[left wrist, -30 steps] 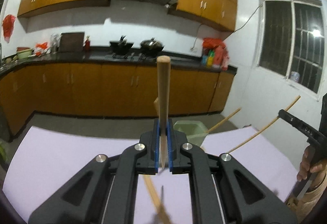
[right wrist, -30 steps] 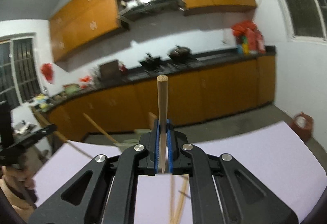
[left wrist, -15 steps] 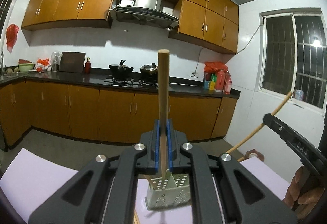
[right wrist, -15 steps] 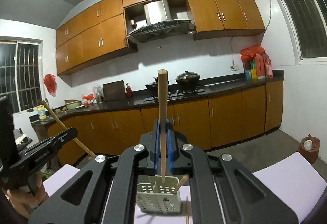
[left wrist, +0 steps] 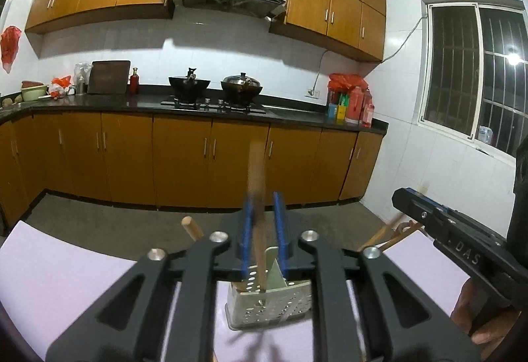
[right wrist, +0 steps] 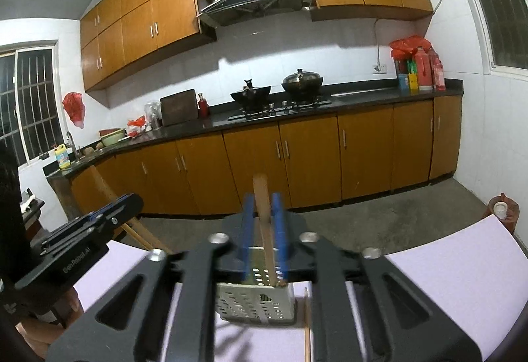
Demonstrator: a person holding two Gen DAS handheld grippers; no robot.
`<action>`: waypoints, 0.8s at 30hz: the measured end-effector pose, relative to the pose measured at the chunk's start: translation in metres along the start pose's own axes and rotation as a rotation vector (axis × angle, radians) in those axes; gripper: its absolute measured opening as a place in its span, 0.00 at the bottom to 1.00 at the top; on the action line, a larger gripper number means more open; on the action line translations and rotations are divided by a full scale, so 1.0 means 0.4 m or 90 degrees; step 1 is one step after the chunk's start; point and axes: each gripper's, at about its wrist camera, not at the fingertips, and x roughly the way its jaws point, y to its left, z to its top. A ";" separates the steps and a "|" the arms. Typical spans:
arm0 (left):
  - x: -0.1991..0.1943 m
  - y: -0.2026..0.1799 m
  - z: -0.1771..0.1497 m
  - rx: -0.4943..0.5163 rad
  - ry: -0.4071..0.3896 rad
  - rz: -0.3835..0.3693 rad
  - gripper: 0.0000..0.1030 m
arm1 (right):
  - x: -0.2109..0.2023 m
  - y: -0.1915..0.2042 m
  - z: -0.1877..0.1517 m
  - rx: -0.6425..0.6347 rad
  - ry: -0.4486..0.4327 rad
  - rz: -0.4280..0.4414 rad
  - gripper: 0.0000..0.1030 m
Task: Organize utensils
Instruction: 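Open both tools to drop the chopsticks into the green holder, then close the left tool on a chopstick while the right tool grasps another chopstick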
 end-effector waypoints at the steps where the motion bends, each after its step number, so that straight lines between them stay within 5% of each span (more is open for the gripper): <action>1: -0.004 0.002 -0.002 -0.001 -0.002 0.000 0.23 | -0.007 0.000 0.004 0.002 -0.005 -0.001 0.34; 7: -0.031 0.011 0.011 -0.015 -0.014 -0.001 0.24 | -0.048 0.007 0.041 0.003 -0.028 0.003 0.36; 14: -0.170 0.044 0.020 -0.036 -0.055 0.004 0.33 | -0.185 -0.042 0.056 0.009 -0.071 -0.041 0.36; 19: -0.235 0.109 -0.079 -0.036 -0.004 0.067 0.36 | -0.167 -0.152 -0.054 0.030 0.027 -0.124 0.36; 24: -0.194 0.189 -0.256 -0.042 0.136 0.130 0.36 | -0.071 -0.245 -0.246 0.083 0.204 -0.144 0.32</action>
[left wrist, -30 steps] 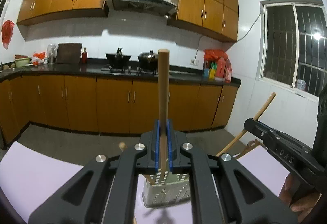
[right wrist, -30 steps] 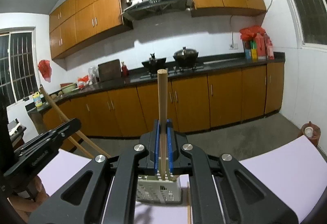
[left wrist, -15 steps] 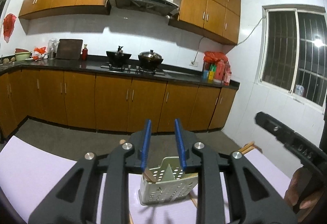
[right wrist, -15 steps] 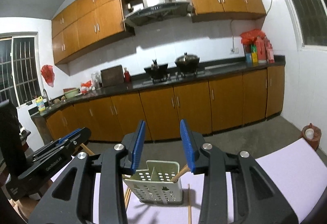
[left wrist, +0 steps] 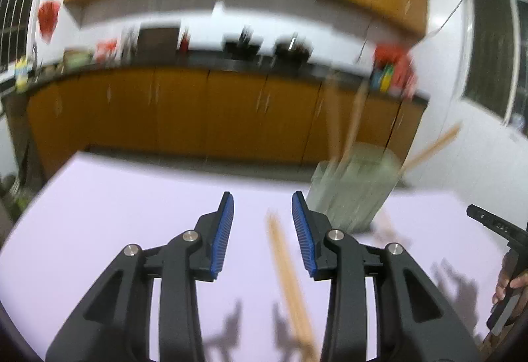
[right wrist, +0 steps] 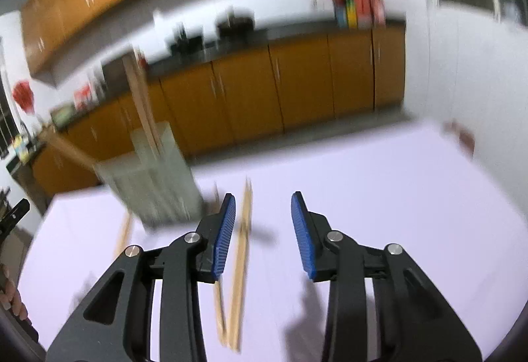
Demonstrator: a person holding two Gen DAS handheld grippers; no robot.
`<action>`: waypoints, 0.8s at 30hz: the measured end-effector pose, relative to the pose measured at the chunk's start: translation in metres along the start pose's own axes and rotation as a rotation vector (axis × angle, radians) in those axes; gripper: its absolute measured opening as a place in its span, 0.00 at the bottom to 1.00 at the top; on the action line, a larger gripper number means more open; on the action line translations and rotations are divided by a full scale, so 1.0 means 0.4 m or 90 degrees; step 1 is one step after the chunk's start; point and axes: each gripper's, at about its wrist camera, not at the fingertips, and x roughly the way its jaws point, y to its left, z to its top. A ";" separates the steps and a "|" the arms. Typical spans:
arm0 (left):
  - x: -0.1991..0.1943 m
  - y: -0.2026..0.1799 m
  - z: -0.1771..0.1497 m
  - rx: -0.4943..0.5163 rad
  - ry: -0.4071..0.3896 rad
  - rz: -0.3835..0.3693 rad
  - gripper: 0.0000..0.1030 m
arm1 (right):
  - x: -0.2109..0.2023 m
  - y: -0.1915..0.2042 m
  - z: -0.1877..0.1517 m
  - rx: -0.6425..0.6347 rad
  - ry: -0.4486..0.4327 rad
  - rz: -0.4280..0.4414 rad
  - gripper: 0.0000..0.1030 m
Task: Organize utensils
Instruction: 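Close the left tool on a chopstick while the right tool grasps another chopstick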
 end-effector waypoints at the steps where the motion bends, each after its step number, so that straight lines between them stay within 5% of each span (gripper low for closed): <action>1: 0.020 0.012 -0.027 -0.005 0.026 0.001 0.36 | 0.042 -0.004 -0.039 0.000 0.043 0.007 0.27; 3: 0.063 0.032 -0.083 -0.020 0.080 -0.002 0.34 | 0.094 -0.002 -0.087 0.007 0.099 0.026 0.18; 8: 0.121 0.032 -0.169 -0.039 0.150 -0.029 0.34 | 0.167 0.045 -0.166 -0.011 0.159 0.044 0.16; 15: 0.156 -0.011 -0.211 -0.022 0.186 -0.043 0.34 | 0.190 0.075 -0.186 -0.042 0.174 0.041 0.13; 20: 0.169 -0.029 -0.227 -0.017 0.203 -0.048 0.28 | 0.191 0.067 -0.184 -0.063 0.154 -0.044 0.08; 24: 0.176 -0.039 -0.237 -0.009 0.216 -0.053 0.24 | 0.191 0.028 -0.179 -0.032 0.152 -0.054 0.08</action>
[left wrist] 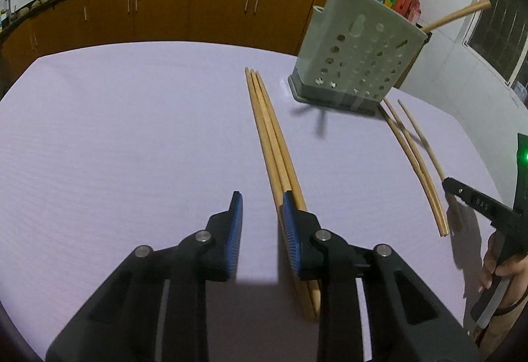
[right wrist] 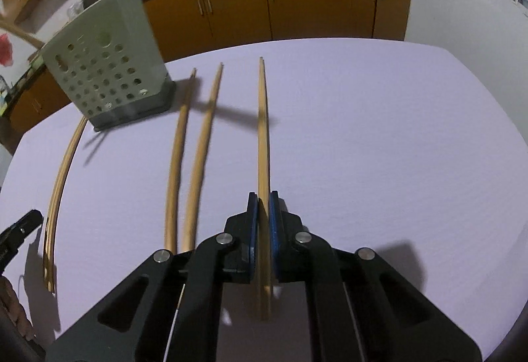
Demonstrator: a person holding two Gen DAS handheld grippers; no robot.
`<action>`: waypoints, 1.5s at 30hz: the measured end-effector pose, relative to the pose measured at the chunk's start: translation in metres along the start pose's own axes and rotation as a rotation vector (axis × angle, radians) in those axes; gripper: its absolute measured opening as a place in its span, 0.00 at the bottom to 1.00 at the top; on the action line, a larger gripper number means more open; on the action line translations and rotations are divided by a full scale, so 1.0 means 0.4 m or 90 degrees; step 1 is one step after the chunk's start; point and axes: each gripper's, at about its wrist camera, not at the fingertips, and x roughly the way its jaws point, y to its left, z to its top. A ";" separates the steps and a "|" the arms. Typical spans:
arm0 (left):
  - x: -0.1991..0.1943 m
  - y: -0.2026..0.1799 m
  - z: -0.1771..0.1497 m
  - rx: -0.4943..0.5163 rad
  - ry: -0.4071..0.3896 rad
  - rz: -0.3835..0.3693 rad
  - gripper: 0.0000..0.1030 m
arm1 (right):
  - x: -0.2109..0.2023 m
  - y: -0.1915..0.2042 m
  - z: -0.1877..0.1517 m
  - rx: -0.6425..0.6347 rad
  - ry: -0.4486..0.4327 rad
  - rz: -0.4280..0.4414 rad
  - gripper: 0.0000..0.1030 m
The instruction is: Organize utensils
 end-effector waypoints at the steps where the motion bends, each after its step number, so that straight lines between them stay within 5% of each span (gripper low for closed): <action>1: 0.003 -0.004 -0.001 0.004 0.003 -0.001 0.22 | 0.000 -0.002 -0.001 -0.002 -0.001 -0.002 0.08; 18: 0.047 -0.042 0.020 0.063 0.009 0.065 0.17 | -0.009 0.014 -0.009 -0.036 -0.005 0.005 0.09; 20: 0.051 -0.041 0.024 0.065 0.006 0.072 0.10 | -0.007 0.026 -0.010 -0.048 -0.009 0.001 0.09; 27: 0.029 0.048 0.031 0.031 0.002 0.100 0.08 | -0.017 -0.005 -0.010 -0.039 -0.017 -0.017 0.08; 45: 0.023 0.067 0.026 0.015 -0.001 0.088 0.10 | -0.016 0.011 -0.019 -0.065 -0.028 -0.017 0.09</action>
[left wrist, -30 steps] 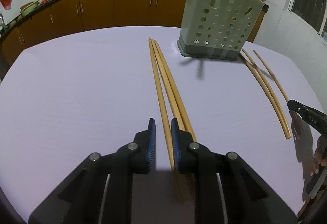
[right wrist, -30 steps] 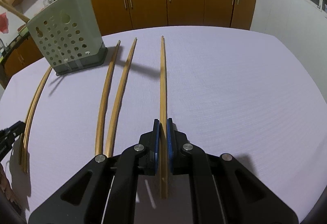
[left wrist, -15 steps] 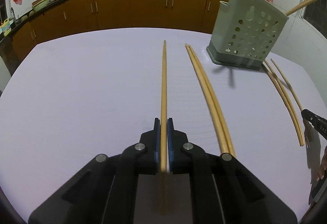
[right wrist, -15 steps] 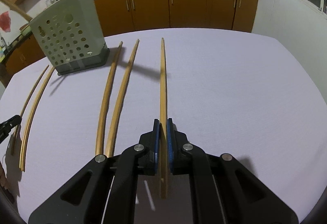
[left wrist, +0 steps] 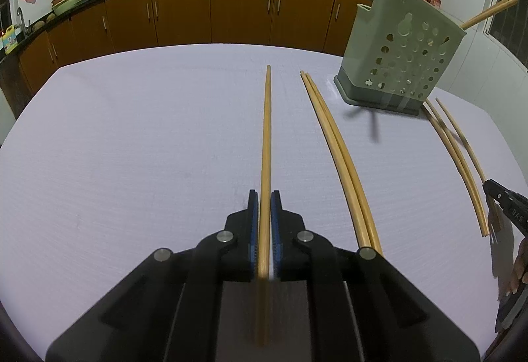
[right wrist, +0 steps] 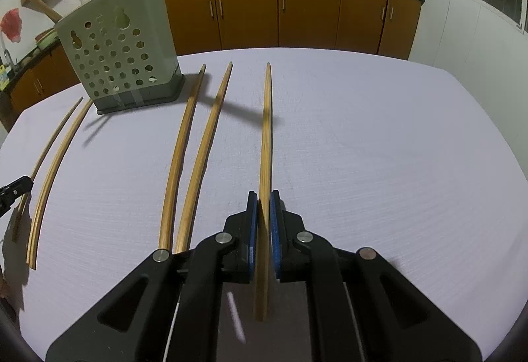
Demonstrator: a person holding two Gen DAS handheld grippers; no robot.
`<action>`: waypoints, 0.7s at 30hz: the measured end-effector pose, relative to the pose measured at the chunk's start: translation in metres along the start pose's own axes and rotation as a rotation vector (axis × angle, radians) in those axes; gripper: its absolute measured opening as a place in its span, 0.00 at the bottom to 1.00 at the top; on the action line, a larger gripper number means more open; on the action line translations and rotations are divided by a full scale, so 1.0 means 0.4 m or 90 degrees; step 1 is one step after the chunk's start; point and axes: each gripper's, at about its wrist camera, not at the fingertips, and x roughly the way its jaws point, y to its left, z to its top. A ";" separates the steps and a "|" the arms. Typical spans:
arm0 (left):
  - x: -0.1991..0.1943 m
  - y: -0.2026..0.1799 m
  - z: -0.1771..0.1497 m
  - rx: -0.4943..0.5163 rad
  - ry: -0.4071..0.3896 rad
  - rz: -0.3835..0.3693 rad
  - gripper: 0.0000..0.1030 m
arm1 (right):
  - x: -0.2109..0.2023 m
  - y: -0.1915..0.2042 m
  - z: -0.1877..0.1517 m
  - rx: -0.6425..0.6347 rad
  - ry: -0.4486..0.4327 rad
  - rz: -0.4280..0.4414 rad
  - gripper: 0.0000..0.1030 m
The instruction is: Organize utensils
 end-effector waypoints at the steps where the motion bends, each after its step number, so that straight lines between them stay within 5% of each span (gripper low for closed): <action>1: 0.000 0.000 0.000 -0.001 0.000 -0.001 0.10 | 0.000 -0.001 0.000 0.000 0.000 0.000 0.09; 21: -0.001 0.006 0.000 -0.005 0.000 -0.007 0.10 | -0.001 -0.001 0.000 -0.001 0.000 -0.001 0.10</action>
